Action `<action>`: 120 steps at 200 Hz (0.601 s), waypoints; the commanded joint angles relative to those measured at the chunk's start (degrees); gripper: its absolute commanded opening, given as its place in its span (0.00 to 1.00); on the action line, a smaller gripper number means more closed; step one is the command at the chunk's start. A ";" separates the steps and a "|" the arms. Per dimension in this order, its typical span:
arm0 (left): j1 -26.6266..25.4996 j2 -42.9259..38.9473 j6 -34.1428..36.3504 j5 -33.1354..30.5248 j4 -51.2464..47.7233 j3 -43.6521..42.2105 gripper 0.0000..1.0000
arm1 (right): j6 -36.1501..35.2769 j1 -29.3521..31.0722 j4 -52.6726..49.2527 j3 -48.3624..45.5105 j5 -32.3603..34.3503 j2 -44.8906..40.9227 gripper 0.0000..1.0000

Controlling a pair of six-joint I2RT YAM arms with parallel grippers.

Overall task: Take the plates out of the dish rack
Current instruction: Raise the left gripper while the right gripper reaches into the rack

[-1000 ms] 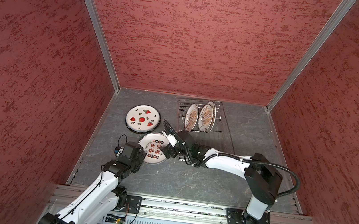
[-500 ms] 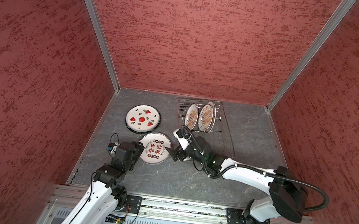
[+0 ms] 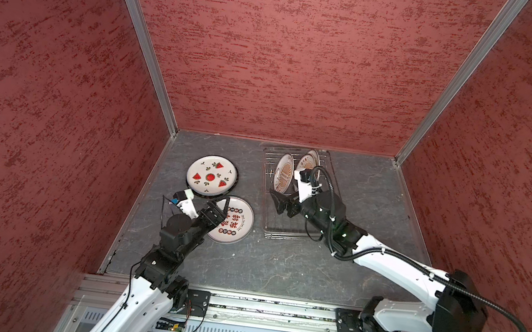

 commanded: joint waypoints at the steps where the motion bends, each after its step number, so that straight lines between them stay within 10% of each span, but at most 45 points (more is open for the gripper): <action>1: -3.52 5.20 7.56 3.85 15.09 1.13 0.99 | 2.89 -4.12 -4.35 2.94 0.67 -2.85 0.99; 73: -9.85 27.94 16.31 8.60 34.97 8.61 0.99 | 4.24 -14.38 -3.02 4.23 1.39 -4.05 0.99; 120: -11.55 39.67 17.12 13.20 46.27 11.14 0.99 | 6.54 -20.30 -6.52 9.87 -0.22 0.48 0.75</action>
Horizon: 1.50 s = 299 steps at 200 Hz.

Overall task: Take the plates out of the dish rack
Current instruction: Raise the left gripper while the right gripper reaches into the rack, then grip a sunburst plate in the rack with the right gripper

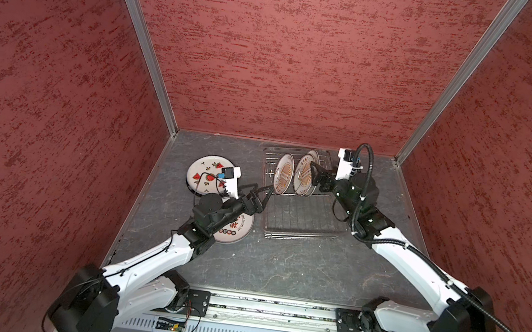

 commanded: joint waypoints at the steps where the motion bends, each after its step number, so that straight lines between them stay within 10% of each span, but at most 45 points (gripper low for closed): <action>1: -1.23 4.41 2.53 3.41 7.17 2.56 0.99 | 1.85 -2.63 -1.89 4.53 -0.34 2.05 0.75; 57: -3.07 12.07 -1.06 0.34 17.72 0.60 0.99 | 2.06 -4.62 -11.12 13.15 -0.18 10.13 0.44; 155: -7.15 17.93 0.90 0.31 16.88 4.21 0.99 | -1.42 -1.49 -22.06 25.38 10.39 23.86 0.20; 299: -7.24 25.81 -1.06 2.85 19.47 8.85 0.99 | -4.00 1.35 -23.86 27.66 20.91 29.25 0.15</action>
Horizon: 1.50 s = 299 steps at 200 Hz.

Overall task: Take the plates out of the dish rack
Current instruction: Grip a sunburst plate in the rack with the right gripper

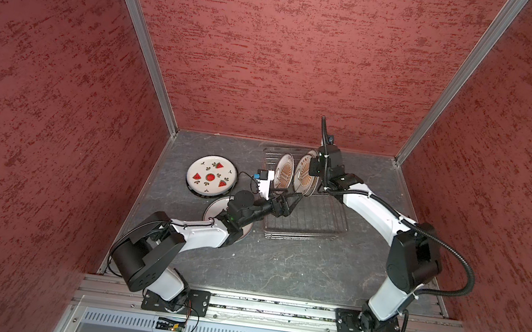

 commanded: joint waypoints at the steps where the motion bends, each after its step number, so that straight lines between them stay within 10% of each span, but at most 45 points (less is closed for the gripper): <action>1: -0.14 0.68 -0.29 0.00 2.07 1.10 0.99 | -0.98 0.88 -0.72 2.02 3.86 1.13 0.15; 217: 1.79 -0.26 -1.65 -0.67 4.91 -3.22 0.99 | -2.80 4.66 -4.36 4.96 14.50 3.81 0.22; 299: 2.23 -3.17 -1.50 -2.00 4.56 -5.71 0.99 | -5.24 6.80 -3.89 7.91 22.49 5.54 0.09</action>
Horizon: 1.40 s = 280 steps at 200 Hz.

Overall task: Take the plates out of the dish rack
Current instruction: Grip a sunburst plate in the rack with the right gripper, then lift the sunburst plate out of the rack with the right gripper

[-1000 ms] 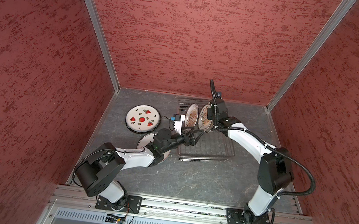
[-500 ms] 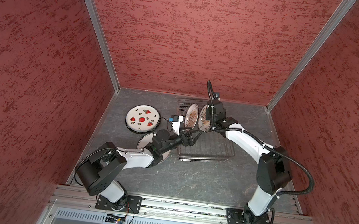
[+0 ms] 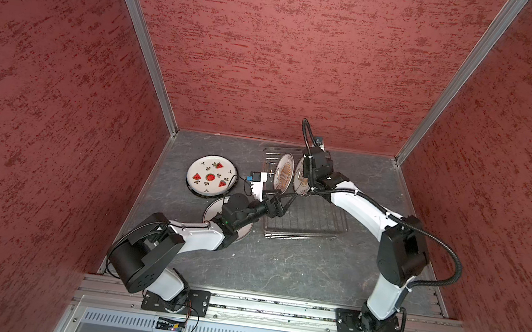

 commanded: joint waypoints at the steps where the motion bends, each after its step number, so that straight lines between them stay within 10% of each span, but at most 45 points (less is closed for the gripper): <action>1: 0.29 -1.73 -0.01 -0.96 0.89 -1.11 0.99 | -1.24 1.30 0.54 2.88 5.72 0.87 0.09; 280: 0.65 -5.37 1.02 -1.06 -2.15 -1.34 0.99 | -21.41 9.28 23.58 -11.14 29.64 -16.14 0.00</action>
